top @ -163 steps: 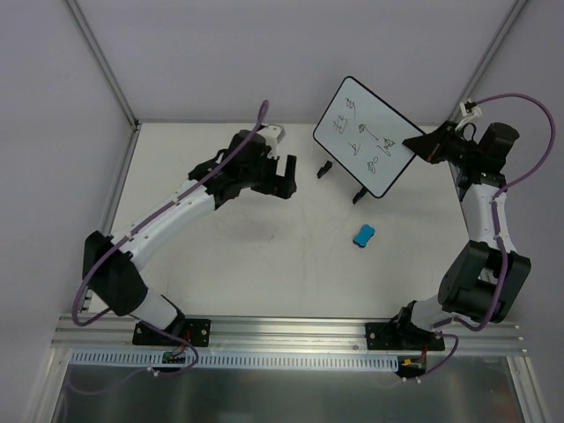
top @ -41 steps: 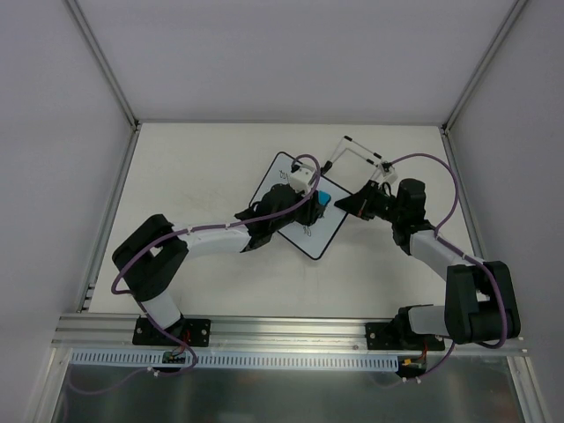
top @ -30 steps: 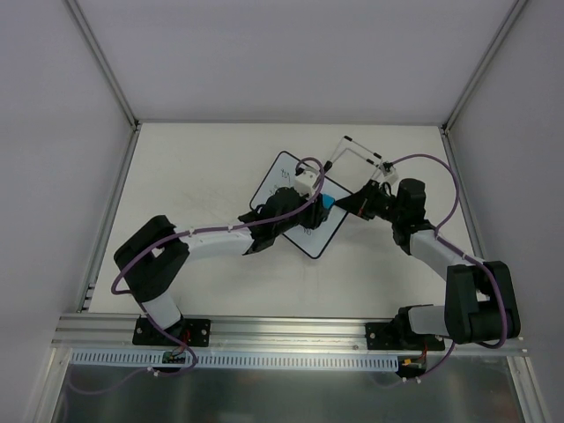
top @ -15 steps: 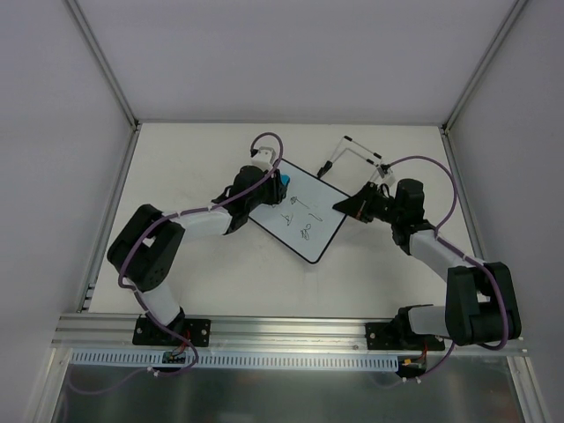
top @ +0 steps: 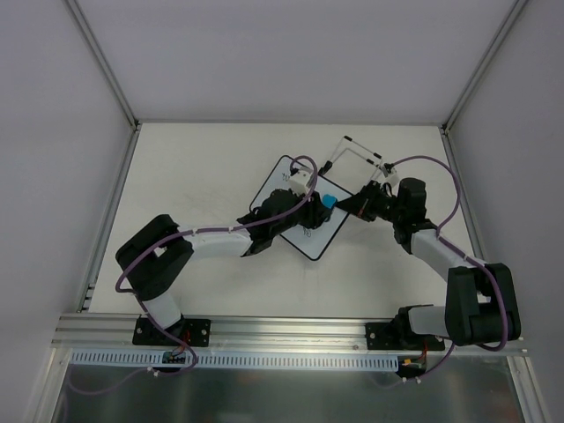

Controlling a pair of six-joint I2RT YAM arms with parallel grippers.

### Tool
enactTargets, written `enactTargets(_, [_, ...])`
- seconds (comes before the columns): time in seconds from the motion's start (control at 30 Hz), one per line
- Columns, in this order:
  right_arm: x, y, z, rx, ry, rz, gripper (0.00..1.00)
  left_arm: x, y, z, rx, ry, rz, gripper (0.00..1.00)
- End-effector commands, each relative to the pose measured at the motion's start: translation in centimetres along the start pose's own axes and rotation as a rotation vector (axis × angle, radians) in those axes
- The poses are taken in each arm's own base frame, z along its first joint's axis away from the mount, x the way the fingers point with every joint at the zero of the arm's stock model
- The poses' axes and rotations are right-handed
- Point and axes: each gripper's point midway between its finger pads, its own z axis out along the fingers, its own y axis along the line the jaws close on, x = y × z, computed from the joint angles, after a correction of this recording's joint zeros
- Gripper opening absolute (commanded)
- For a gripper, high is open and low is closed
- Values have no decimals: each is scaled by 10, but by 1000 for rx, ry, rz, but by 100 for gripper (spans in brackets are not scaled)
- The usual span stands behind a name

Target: Erase the whiteboard

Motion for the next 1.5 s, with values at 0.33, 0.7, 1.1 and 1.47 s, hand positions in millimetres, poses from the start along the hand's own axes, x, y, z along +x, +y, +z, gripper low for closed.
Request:
enactTargets(0.33, [-19,62,-6,-192,-26,-149,0,5,133,-43,-293,13,-155,0])
enactTargets(0.7, [-20,65,-5,-208,-13,-156,0,8,147,-17,-217,84,-178,0])
enactTargets(1.1, [-30,69,-2,-212,-31,-160,0,82,-23,-26,128,249,-91,0])
enactTargets(1.47, [-23,62,-1,-203,-19,-155,0,46,92,-62,-238,86,-186,0])
